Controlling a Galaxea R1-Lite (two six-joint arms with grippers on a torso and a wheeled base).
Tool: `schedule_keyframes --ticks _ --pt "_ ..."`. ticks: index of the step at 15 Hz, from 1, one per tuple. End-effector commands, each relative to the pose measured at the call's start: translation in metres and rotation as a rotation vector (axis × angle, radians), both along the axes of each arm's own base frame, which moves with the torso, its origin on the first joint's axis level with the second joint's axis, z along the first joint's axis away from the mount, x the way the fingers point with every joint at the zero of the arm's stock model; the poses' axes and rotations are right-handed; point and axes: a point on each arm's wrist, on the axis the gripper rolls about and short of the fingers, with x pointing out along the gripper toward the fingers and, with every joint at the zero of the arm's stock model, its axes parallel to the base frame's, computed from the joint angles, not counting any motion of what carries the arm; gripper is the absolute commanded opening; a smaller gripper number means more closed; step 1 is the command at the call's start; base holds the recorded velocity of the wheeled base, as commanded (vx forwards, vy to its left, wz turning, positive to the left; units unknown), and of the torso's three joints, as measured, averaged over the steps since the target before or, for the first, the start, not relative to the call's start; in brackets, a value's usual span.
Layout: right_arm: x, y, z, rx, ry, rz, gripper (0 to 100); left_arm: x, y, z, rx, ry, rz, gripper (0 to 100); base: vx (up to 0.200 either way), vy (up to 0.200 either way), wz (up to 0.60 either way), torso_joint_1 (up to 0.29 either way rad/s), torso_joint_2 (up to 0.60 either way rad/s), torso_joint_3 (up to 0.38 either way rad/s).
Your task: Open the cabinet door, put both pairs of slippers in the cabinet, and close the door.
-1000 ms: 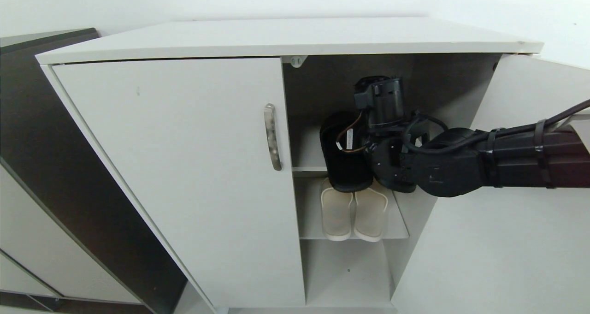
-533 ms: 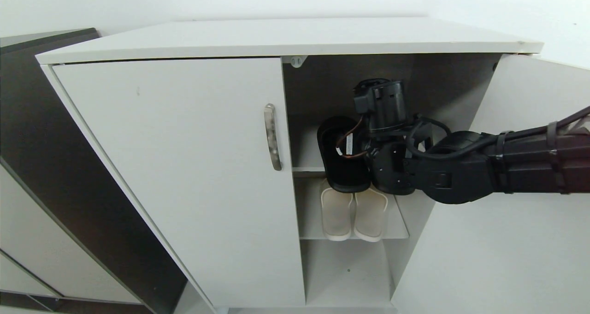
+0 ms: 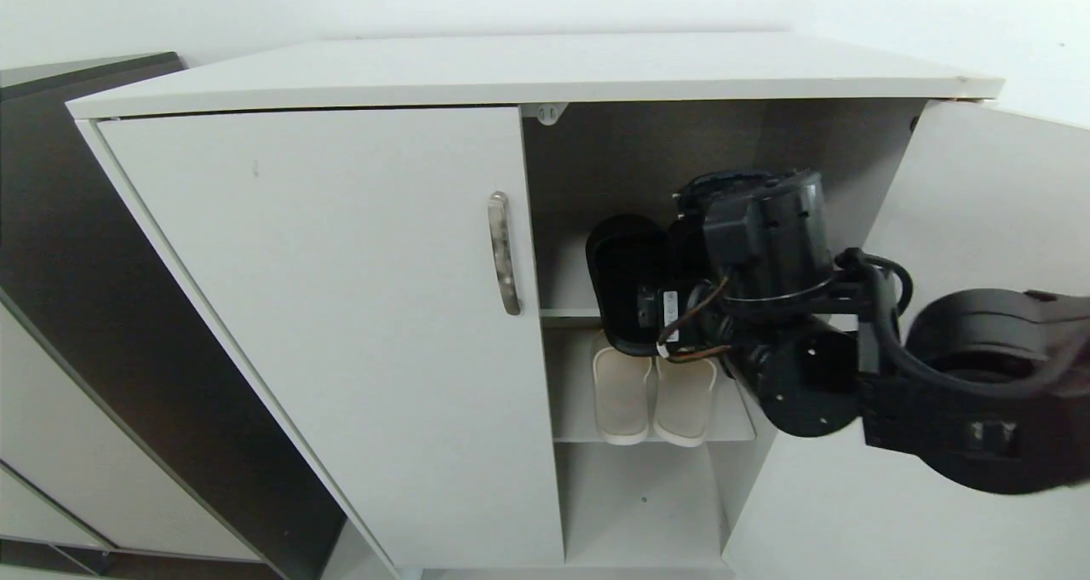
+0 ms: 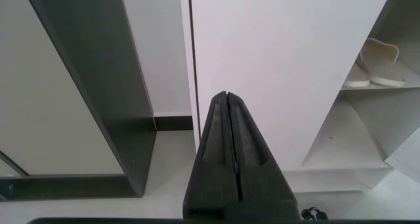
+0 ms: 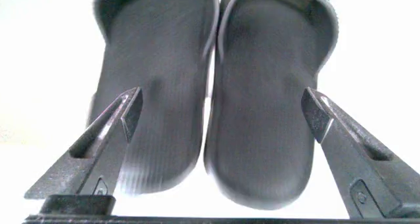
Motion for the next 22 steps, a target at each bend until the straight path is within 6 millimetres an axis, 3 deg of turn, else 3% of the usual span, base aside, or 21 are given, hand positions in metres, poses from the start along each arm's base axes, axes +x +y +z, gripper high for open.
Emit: schedule_keyframes --ticks 1,2,3,18,22 --pt "-0.041 -0.023 0.016 0.04 -0.03 0.054 100 0.0 0.0 0.0 0.0 0.001 0.0 0 0.0 0.0 0.0 0.0 0.0 0.0" --pt "-0.046 -0.024 0.015 0.037 -0.029 0.067 100 0.0 0.0 0.0 0.0 0.001 0.0 0 0.0 0.0 0.0 0.0 0.0 0.0" --pt "-0.049 -0.022 0.013 0.031 -0.024 0.081 0 0.0 0.0 0.0 0.0 0.001 0.002 0 0.0 0.0 0.0 0.0 0.0 0.0" --pt "-0.046 -0.017 -0.01 -0.02 0.019 0.084 0 0.0 0.0 0.0 0.0 0.001 0.004 0 0.0 0.0 0.0 0.0 0.0 0.0" --pt "-0.046 -0.017 -0.012 -0.027 0.024 0.083 0 0.0 0.0 0.0 -0.002 0.001 0.004 0 -0.2 0.0 0.0 0.004 0.0 0.0"
